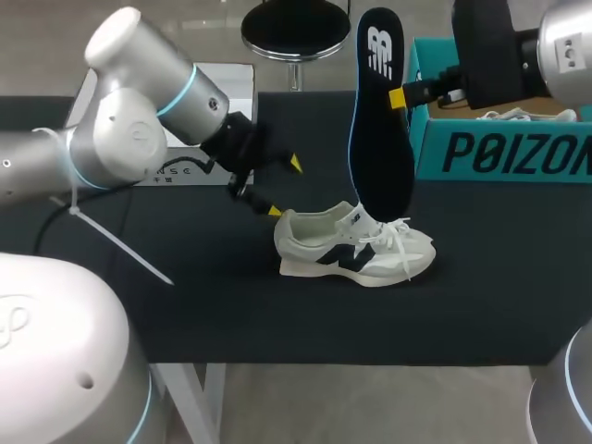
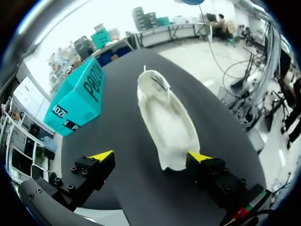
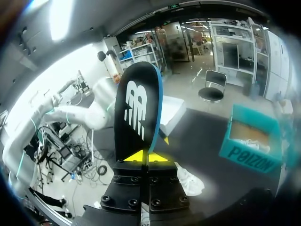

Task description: Take the shoe out of the shoebox, open the shoe tongue, remove and reinsert the insole, then place the shoe into the shoebox

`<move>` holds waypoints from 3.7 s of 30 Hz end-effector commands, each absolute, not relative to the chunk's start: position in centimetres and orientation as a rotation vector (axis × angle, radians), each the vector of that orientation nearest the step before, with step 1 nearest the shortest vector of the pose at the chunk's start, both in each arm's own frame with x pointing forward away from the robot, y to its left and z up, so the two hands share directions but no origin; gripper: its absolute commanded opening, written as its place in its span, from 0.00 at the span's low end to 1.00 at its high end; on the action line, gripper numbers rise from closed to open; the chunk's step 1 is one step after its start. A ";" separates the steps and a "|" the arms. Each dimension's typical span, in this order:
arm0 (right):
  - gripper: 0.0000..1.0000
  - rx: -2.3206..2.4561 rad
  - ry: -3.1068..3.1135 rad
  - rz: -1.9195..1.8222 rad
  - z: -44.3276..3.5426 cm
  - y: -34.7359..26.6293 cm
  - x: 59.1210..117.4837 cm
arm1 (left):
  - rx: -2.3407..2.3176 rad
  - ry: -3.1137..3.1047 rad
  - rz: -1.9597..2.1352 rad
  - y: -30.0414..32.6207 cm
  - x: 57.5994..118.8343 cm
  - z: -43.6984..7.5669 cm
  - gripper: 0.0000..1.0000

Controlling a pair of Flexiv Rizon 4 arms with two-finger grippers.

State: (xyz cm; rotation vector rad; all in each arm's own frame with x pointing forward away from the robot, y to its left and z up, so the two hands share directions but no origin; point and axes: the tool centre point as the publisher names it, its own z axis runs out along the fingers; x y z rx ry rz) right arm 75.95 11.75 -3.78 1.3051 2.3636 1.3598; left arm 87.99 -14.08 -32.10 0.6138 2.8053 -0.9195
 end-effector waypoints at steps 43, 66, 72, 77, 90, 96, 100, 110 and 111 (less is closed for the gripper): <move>0.00 1.310 2.361 1.355 -3.9 12.1 76.2 | 0.505 2.963 -0.780 -21.5 88.8 -36.1 1.00; 0.00 1.310 2.361 1.355 -3.9 12.1 76.2 | 0.445 3.016 -0.781 -23.1 88.7 -40.7 0.00; 0.00 1.310 2.361 1.355 -3.9 12.1 76.2 | 0.490 3.015 -0.788 -22.6 88.7 -40.2 0.00; 0.00 1.310 2.361 1.355 -3.9 12.1 76.2 | 0.537 3.023 -0.795 -22.2 88.6 -40.1 0.00; 0.00 1.310 2.361 1.355 -3.9 12.1 76.2 | 0.893 2.946 -0.672 -20.3 89.4 -36.4 0.00; 0.00 1.310 2.361 1.355 -3.9 12.1 76.2 | 1.078 2.931 -0.694 -19.3 89.9 -34.0 0.00; 0.00 1.310 2.361 1.355 -3.9 12.1 76.2 | 1.175 2.980 -0.813 -18.7 90.4 -32.9 0.00; 0.00 1.310 2.361 1.355 -3.9 12.1 76.2 | 1.536 2.950 -0.989 -18.1 91.2 -31.7 0.00; 0.00 1.310 2.361 1.355 -3.9 12.1 76.2 | 1.578 2.930 -0.947 -18.2 91.1 -31.9 0.00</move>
